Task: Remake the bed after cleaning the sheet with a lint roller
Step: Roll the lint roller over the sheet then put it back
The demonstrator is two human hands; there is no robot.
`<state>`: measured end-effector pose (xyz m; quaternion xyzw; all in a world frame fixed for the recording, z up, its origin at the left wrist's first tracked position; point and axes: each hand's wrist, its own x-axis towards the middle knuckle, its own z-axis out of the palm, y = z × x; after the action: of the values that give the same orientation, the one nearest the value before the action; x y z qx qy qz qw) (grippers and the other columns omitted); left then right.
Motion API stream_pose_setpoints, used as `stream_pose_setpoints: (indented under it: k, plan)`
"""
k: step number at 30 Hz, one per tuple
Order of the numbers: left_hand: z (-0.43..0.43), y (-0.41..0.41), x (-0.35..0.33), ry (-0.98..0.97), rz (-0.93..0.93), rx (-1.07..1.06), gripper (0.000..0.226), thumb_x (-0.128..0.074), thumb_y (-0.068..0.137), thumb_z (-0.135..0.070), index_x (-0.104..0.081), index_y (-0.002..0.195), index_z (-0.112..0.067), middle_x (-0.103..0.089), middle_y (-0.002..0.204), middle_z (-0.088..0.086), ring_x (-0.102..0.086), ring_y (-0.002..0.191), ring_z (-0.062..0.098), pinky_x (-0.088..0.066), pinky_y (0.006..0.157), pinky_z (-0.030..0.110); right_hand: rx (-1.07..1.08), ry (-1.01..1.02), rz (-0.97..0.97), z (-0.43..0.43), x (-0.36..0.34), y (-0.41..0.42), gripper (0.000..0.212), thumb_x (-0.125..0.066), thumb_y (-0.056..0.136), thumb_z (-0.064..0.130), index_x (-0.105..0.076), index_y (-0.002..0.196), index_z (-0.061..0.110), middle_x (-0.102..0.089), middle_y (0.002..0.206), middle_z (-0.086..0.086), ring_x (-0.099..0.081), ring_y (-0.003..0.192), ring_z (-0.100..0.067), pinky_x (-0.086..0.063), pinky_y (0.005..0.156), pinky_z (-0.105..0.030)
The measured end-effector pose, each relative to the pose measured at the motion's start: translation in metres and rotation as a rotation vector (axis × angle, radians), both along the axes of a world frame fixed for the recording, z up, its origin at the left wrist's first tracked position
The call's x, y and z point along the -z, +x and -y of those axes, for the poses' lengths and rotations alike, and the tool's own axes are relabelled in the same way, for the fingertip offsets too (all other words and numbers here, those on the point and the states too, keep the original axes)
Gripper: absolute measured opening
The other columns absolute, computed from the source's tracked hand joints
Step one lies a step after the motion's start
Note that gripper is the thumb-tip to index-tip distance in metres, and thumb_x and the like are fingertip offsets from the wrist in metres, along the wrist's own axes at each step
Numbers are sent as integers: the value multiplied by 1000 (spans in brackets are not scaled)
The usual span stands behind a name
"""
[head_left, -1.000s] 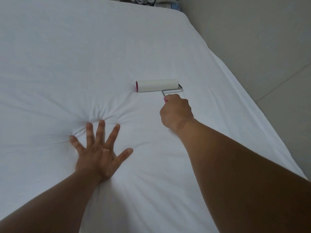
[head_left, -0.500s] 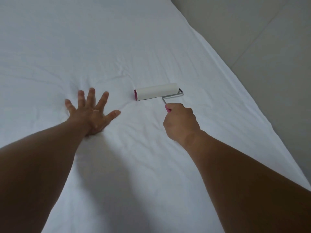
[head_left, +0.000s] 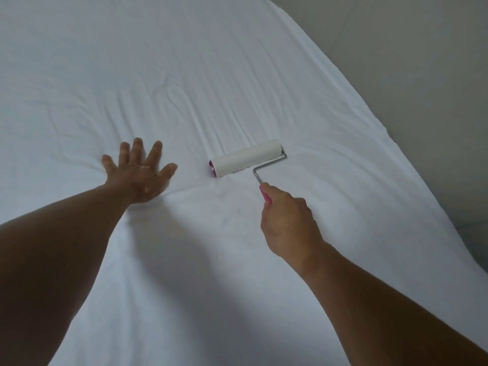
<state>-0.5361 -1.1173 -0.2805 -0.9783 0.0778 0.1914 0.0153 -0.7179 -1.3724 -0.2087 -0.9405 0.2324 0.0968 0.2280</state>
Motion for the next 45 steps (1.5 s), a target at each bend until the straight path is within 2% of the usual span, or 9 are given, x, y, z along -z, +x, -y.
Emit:
stream_pose_setpoints:
  k: [10,14,21,28,31,34,38,42,45]
  plan:
    - [-14,-75,-1,-50,7,20,63,-18,100,-63,-2,157,-43,5,168,-3,3,154,21,-3,121,54,49,38,-33,14,-4,-145,44,-34,103,39,-33,146,48,-67,118,2,-64,107,-26,-53,89,-38]
    - [-24,-116,-1,-98,1,16,60,-27,102,-56,-6,157,-42,1,168,-3,-1,154,20,-6,121,52,74,52,-87,17,-11,-209,46,-33,103,41,-29,147,52,-66,109,1,-64,102,-25,-53,87,-39]
    - [-61,-197,-6,-166,-27,11,58,-32,103,-54,-15,157,-43,-6,168,0,-6,154,24,-10,119,55,86,71,-131,26,-20,-330,50,-31,104,39,-21,151,52,-57,88,4,-60,85,-17,-51,77,-33]
    - [-81,-273,-14,-133,-70,-63,60,-39,102,-53,-17,157,-41,-7,168,1,-3,153,25,-10,119,56,64,45,-99,25,-27,-439,49,-44,99,38,-38,146,51,-50,70,8,-54,61,-11,-41,53,-26]
    - [-79,-294,-21,-139,-123,-98,64,-46,102,-47,-17,158,-37,-6,168,3,-2,153,26,-11,123,52,83,72,-154,28,-43,-467,51,-38,101,42,-23,147,58,-49,77,11,-50,67,-7,-34,55,-19]
    - [-75,-316,-31,-133,-170,-118,66,-47,100,-51,-16,158,-38,-5,168,1,-2,153,25,-11,123,49,129,110,-179,34,-55,-483,53,-35,102,43,-14,147,61,-51,82,14,-52,73,-4,-45,62,-20]
    - [-73,-333,-36,-20,-135,-67,65,-39,98,-62,-13,156,-45,-5,167,-6,-5,153,22,-19,119,51,117,98,-277,45,-75,-497,56,-42,99,45,-17,147,60,-54,80,15,-56,75,-2,-54,75,-23]
    - [-83,-328,-29,5,11,40,61,-37,97,-61,-23,153,-41,-18,162,2,-17,147,27,-31,111,56,39,62,-164,29,-90,-507,90,-89,65,19,-43,137,48,-44,51,15,-43,43,5,-47,44,-19]
    - [-95,-317,-20,3,89,49,61,-32,96,-64,-23,149,-35,-21,157,10,-23,142,35,-35,104,62,-56,104,-98,-12,-91,-506,93,-72,69,33,-27,147,57,-40,48,14,-38,36,2,-37,41,-11]
